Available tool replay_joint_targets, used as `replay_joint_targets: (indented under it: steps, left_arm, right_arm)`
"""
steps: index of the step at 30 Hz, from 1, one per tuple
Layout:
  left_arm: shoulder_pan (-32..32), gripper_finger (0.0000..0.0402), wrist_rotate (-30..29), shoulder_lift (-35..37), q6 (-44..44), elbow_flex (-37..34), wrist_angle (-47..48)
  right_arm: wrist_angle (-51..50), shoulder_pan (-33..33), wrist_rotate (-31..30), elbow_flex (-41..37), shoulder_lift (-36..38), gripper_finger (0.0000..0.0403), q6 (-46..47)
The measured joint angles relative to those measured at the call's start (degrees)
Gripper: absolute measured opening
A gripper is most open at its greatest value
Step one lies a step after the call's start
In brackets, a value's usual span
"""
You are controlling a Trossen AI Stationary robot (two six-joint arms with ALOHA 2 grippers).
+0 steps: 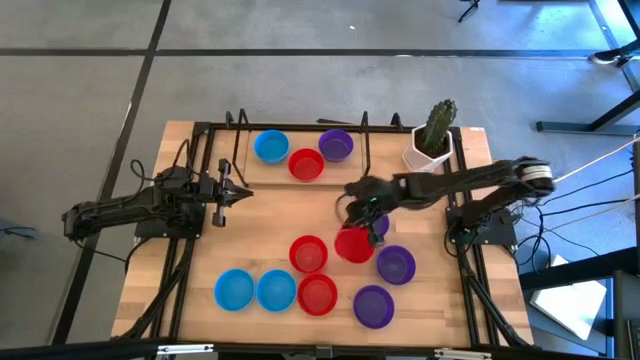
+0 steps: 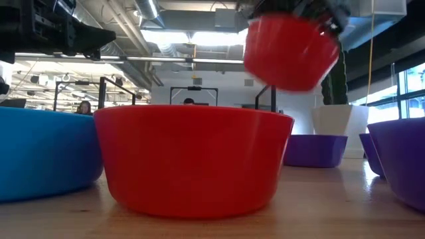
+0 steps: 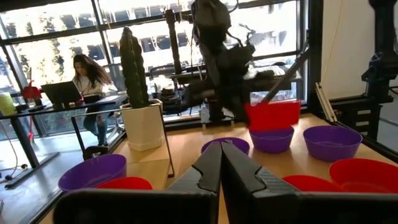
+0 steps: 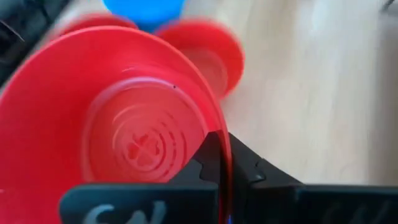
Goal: Pick & Place Mini bowls
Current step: Stack the red bowl on top of the red bowl on the shelf
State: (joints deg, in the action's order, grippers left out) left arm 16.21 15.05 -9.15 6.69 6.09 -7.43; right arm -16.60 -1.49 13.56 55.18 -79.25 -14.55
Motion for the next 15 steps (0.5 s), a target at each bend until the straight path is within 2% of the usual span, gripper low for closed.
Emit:
replay_joint_targets:
  steps: [5, 8, 15]
  left_arm:
    - [0.00, 0.0008, 0.02, 0.02, -0.03, 0.00, -0.02]
    - [0.00, 0.0006, 0.02, 0.00, -0.07, 0.00, -0.01]
    - [0.02, 0.0003, 0.02, 0.00, -0.14, 0.00, -0.04]
  right_arm:
    - [12.56, 1.68, 5.97, -12.81, 14.12, 0.0002, 3.84]
    - [19.80, 2.54, 5.80, -21.38, 22.60, 0.0002, 6.94]
    - [27.77, 3.69, 1.09, -36.81, 38.91, 0.0003, 11.28]
